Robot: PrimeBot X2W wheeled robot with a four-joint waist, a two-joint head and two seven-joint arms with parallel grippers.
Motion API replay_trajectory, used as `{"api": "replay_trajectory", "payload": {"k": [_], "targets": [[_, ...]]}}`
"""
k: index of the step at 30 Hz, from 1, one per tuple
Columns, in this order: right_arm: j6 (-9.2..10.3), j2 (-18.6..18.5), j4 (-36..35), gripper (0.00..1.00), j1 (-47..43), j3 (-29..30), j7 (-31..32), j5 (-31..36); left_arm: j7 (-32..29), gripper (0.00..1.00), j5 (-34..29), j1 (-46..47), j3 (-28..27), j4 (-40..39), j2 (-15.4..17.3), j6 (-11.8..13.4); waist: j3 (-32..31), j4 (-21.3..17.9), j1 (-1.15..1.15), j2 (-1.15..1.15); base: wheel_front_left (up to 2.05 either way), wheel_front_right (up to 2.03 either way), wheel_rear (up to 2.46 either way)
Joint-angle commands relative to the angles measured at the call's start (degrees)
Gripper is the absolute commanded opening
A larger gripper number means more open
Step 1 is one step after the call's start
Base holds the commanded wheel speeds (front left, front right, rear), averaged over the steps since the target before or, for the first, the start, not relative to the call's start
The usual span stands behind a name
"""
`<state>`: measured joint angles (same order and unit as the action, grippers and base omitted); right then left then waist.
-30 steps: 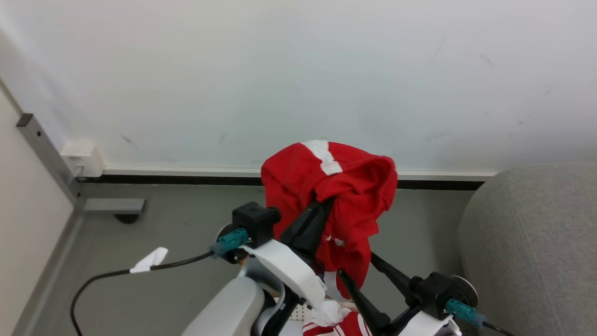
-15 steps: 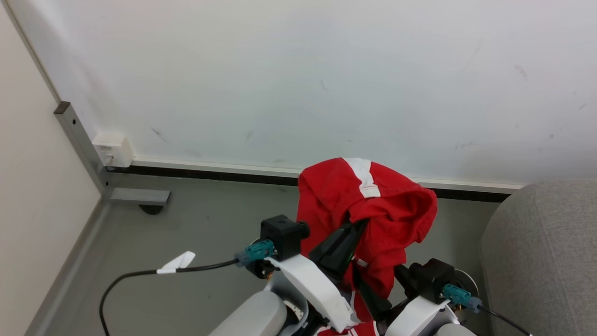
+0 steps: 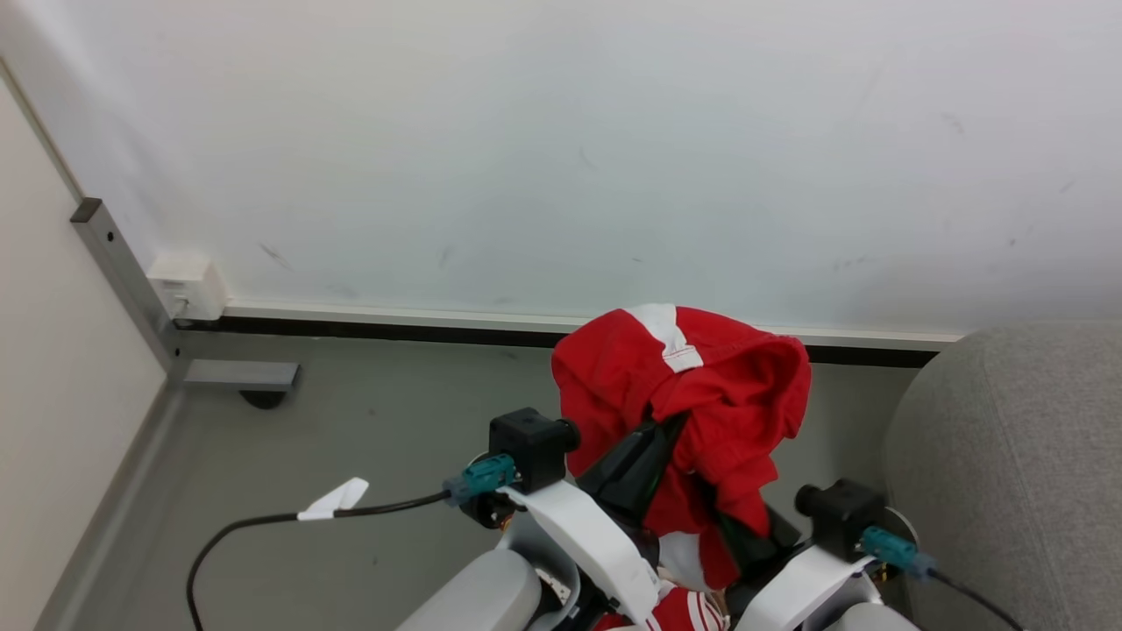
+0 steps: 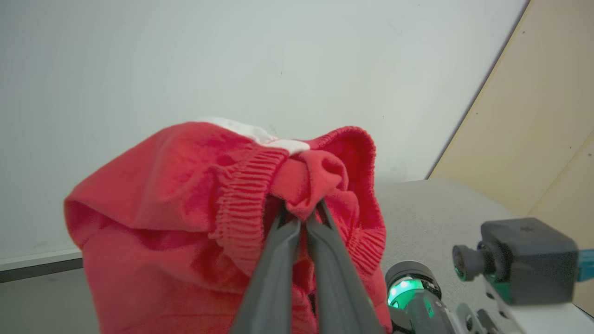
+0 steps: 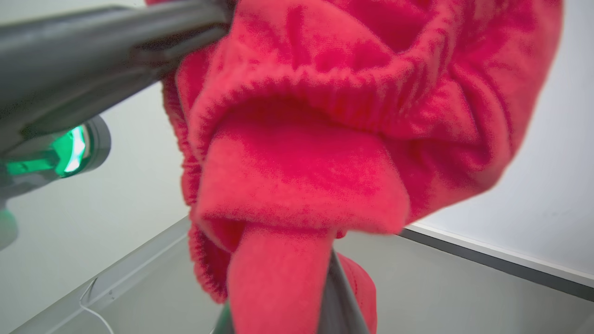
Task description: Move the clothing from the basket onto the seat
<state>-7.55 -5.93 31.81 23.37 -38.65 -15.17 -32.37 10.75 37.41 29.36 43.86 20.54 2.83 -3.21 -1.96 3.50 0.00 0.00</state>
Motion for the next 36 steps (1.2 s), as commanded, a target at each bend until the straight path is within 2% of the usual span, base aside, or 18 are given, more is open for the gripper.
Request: {"api": "replay_trajectory", "payload": {"k": [1, 2, 3, 4, 5, 6, 13, 22, 28, 36], "targets": [[0.12, -0.9, -0.6, 0.0, -0.7, 1.3, 0.0, -0.8, 0.4, 0.0, 0.7, 0.0, 0.2, 0.3, 0.1, 0.0, 0.1, -0.4, 0.0, 0.0, 0.0, 0.0, 0.0], [0.12, -1.2, -1.1, 0.0, -1.1, 2.1, 0.0, -1.0, 0.4, 0.0, 0.7, 0.0, 0.2, 0.4, 0.1, 0.1, 0.2, -0.6, 0.0, 0.0, 0.0, 0.0, 0.0], [0.12, -1.5, -1.4, 0.0, -1.5, 2.8, 0.0, -1.0, 0.4, 0.07, 0.7, 0.0, 0.3, 0.4, 0.1, 0.1, 0.3, -0.9, 0.0, 0.0, 0.0, 0.0, 0.0], [0.12, -2.0, -1.7, 0.0, -1.6, 3.2, 0.0, -0.9, 0.6, 0.26, 0.8, -0.1, 0.5, 0.4, 0.1, -0.1, 0.4, -1.3, 0.0, 0.0, 0.0, 0.0, 0.0], [0.12, -2.5, -1.9, 0.0, -1.6, 3.6, 0.1, -0.5, 0.8, 0.48, 0.9, -0.1, 0.8, 0.3, 0.1, -0.4, 0.5, -1.6, 0.0, 0.0, 0.0, 0.0, 0.0], [0.12, -3.1, -2.2, 0.0, -1.5, 4.1, 0.0, 0.0, 0.7, 1.0, 1.1, -0.3, 1.1, 0.3, 0.1, -0.7, 0.5, -2.1, 0.0, 0.0, 0.0, 0.0, 0.0], [0.12, -5.2, -5.5, 0.0, -2.6, 10.7, 0.0, 1.1, 1.1, 1.0, 1.5, -0.8, 3.1, -0.5, 0.2, -1.6, 0.9, -7.2, 0.0, 0.0, 0.0, 0.0, 0.0], [0.12, -7.0, -9.3, 0.0, -3.9, 18.1, 0.0, 3.2, 2.2, 1.0, -0.4, -0.8, 4.4, -0.4, 0.9, -1.0, 2.7, -17.5, 0.0, 0.0, 0.0, 0.0, 0.0], [0.12, -7.4, -11.7, 0.0, -5.4, 20.8, 0.0, 3.4, 3.5, 1.0, -4.0, 0.5, 4.6, 0.5, 2.2, 0.5, 4.8, -24.8, 0.0, 0.0, 0.0, 0.0, 0.0], [0.12, -7.4, -14.7, 0.0, -7.0, 22.5, 0.0, 4.5, 4.3, 1.0, -7.0, 0.1, 4.6, 1.9, 3.4, 0.6, 6.2, -32.2, 0.0, 0.0, 0.0, 0.0, 0.0]]}}
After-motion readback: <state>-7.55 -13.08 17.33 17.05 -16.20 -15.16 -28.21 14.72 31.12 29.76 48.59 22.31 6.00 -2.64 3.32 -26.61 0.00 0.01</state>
